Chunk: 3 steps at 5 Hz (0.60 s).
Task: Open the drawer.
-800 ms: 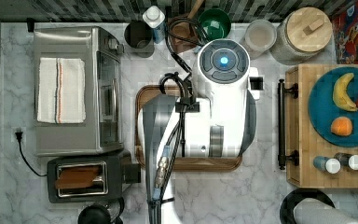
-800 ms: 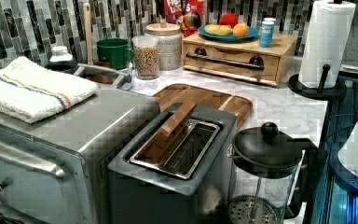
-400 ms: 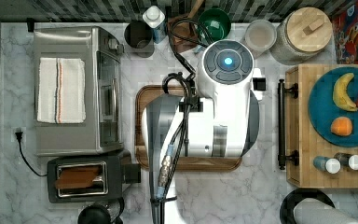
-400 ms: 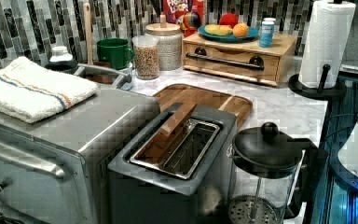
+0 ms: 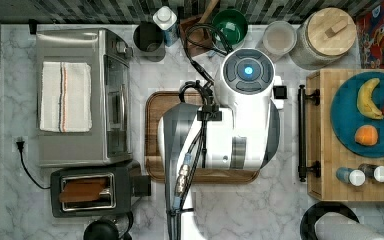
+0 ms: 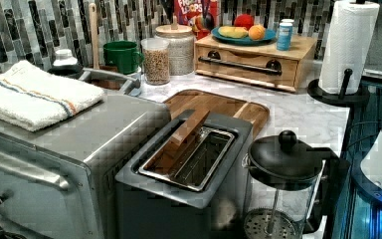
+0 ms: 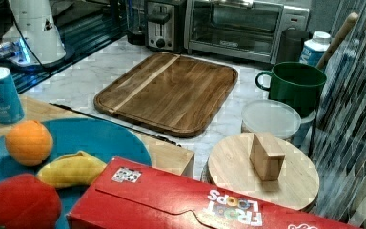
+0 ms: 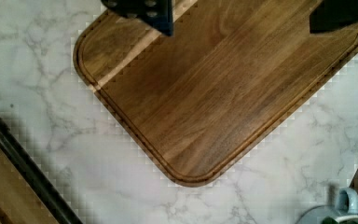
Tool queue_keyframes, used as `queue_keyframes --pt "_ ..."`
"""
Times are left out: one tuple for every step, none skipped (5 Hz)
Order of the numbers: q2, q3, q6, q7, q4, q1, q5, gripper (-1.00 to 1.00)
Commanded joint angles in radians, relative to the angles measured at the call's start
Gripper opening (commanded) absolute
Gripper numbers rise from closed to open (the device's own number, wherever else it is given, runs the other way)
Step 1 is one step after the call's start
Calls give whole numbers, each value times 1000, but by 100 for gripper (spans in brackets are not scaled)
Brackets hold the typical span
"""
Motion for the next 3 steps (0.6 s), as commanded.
queue_keyframes --pt "-21 -58 93 -432 -101 -47 -76 100" --pt "-10 -77 242 -598 -165 -91 -110 100" --pt "28 -114 261 -740 -146 -108 -94 100"
